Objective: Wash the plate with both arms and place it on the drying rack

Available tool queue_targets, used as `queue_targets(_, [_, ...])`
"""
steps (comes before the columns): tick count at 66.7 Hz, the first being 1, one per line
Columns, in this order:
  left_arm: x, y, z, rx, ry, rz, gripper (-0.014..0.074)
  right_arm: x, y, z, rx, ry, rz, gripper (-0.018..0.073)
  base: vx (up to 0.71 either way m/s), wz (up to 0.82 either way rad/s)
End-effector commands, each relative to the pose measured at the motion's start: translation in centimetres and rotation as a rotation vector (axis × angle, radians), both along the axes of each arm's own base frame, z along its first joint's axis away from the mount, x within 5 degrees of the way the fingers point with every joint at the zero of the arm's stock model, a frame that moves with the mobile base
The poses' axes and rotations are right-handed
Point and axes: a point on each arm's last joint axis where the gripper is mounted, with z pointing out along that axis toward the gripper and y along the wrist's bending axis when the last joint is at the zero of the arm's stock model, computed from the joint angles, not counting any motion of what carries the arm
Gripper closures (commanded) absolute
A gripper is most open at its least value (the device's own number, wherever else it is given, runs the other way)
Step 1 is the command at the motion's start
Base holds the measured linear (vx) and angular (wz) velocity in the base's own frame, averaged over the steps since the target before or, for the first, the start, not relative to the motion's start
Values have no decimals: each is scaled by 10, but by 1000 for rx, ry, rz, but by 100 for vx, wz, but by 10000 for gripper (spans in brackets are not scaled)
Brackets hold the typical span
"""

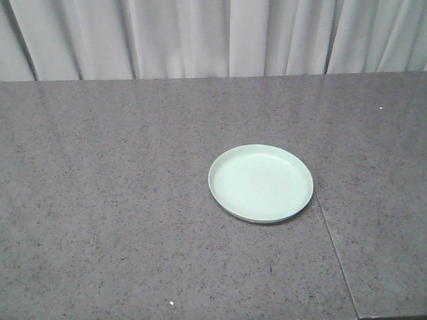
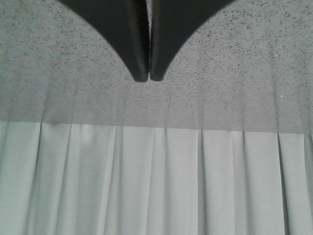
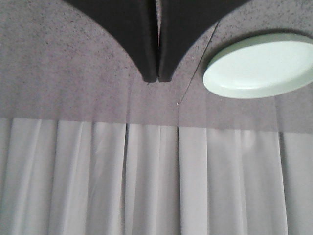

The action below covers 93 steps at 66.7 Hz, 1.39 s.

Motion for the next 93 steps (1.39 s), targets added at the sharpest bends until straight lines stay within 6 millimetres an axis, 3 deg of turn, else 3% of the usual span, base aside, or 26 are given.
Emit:
queue_targets(1, [-3,0,17,-10,-115,-4,603,-4,-1,24,32,-139,-3,564,0,0])
queue_targets(26, [-3,0,17,-10,-115,-4,603,6,2,124,-47,52,14,561,0,0])
queue_targets(41, [-3,0,17,-10,-115,-4,603,35,5,156,-66,291,33,548,0,0])
queue_targets(62, [-3,0,17,-10,-115,-4,603,88,10,161,-116,611,71,400,0,0])
queue_targets(83, [-3,0,17,-10,-115,-4,603,135,13,141,-126,858,91,83,0,0])
queue_targets(93, [-3,0,17,-10,-115,-4,603,153,16,137,-141,958,123,74,0,0])
